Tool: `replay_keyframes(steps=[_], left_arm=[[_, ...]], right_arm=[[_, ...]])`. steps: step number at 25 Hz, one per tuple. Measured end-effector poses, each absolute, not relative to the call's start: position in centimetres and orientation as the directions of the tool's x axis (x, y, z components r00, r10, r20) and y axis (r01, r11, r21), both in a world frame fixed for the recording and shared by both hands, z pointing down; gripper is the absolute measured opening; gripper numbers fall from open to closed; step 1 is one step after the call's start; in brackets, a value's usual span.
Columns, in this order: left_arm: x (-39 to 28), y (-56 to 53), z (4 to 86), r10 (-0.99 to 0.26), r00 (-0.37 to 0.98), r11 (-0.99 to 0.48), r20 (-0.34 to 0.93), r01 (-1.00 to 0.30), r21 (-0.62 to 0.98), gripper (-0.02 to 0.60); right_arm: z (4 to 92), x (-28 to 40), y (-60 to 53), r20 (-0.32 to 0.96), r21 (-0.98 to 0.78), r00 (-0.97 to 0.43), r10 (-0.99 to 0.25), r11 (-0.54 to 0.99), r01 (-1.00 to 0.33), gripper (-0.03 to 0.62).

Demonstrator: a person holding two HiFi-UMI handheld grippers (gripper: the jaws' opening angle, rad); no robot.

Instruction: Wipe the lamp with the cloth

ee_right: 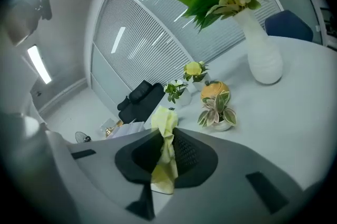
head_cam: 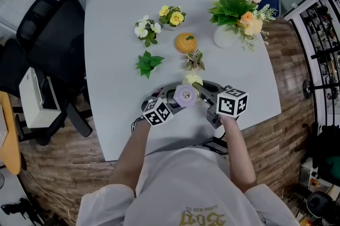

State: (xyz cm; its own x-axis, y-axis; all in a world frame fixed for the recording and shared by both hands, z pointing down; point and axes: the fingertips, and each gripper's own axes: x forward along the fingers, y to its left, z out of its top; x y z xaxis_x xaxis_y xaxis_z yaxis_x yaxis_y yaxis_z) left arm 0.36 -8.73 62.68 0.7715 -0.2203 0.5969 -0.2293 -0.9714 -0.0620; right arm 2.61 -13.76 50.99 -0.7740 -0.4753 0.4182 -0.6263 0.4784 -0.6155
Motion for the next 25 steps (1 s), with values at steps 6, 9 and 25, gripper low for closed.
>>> replay_keyframes(steps=[6, 9, 25], left_arm=[[0.4, -8.7, 62.7, -0.22, 0.77, -0.971, 0.598, -0.229, -0.062, 0.299], [0.4, -8.7, 62.7, -0.22, 0.771, -0.971, 0.598, -0.229, -0.062, 0.299], [0.5, -8.6, 62.8, -0.223, 0.768, -0.971, 0.6, -0.231, -0.065, 0.299]], right_arm=[[51.7, 2.4, -13.6, 0.405, -0.647, -0.796, -0.449, 0.475, -0.597, 0.052], [52.2, 2.2, -13.5, 0.426, -0.639, -0.794, -0.433, 0.478, -0.603, 0.052], [53.9, 2.1, -13.1, 0.469, -0.659, -0.796, -0.383, 0.449, -0.604, 0.052]])
